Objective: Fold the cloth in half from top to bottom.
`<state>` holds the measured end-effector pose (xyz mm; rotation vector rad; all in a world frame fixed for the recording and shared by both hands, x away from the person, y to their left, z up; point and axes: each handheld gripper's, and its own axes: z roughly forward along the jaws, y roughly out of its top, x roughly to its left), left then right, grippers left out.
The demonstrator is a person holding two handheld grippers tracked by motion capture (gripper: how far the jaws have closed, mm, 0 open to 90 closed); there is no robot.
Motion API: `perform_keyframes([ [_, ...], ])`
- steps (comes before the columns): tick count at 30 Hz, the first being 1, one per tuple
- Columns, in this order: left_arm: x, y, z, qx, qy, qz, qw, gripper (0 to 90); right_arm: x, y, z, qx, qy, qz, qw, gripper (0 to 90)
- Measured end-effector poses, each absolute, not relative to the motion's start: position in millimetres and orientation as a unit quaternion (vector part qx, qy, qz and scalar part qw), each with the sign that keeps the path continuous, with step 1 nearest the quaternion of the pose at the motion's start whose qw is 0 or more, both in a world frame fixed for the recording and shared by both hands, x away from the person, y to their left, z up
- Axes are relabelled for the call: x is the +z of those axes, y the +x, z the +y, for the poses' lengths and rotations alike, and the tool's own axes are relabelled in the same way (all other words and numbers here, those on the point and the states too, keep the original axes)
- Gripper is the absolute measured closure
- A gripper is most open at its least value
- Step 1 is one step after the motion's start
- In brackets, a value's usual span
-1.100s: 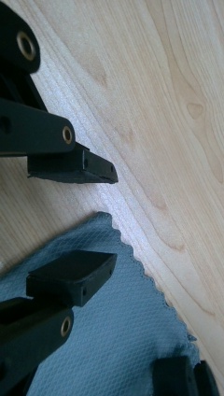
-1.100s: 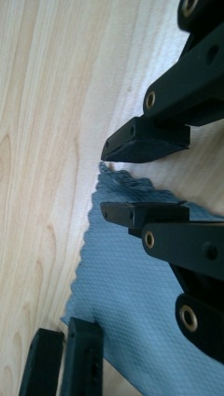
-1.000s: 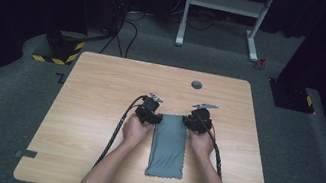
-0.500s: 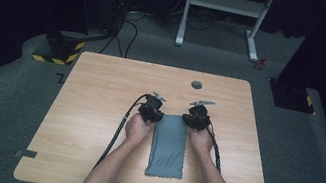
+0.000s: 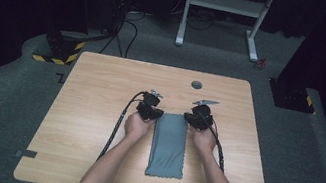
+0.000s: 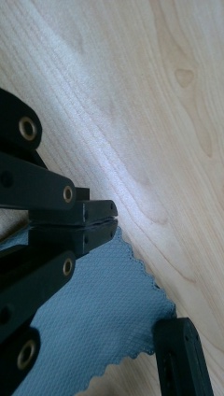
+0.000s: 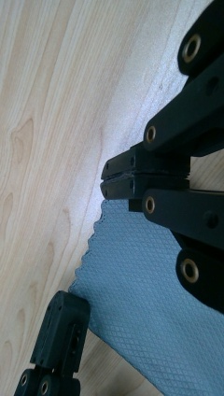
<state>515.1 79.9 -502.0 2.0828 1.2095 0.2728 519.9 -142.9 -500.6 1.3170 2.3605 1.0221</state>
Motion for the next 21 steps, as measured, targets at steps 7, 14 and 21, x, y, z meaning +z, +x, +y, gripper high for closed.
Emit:
perform_keyframes([
  [7,-495.7,521.6,82.3,0.103,0.804,0.461,0.36,88.9,-499.2,525.2,-144.2,0.346,0.451,0.811,0.135,89.8],
  [14,-486.6,528.2,84.0,0.112,0.796,0.46,0.377,89.0,-488.6,529.2,-141.2,0.347,0.451,0.81,0.145,89.9],
  [21,-485.1,522.1,79.7,0.123,0.805,0.445,0.373,89.0,-486.3,526.4,-146.4,0.355,0.45,0.807,0.141,89.9],
])
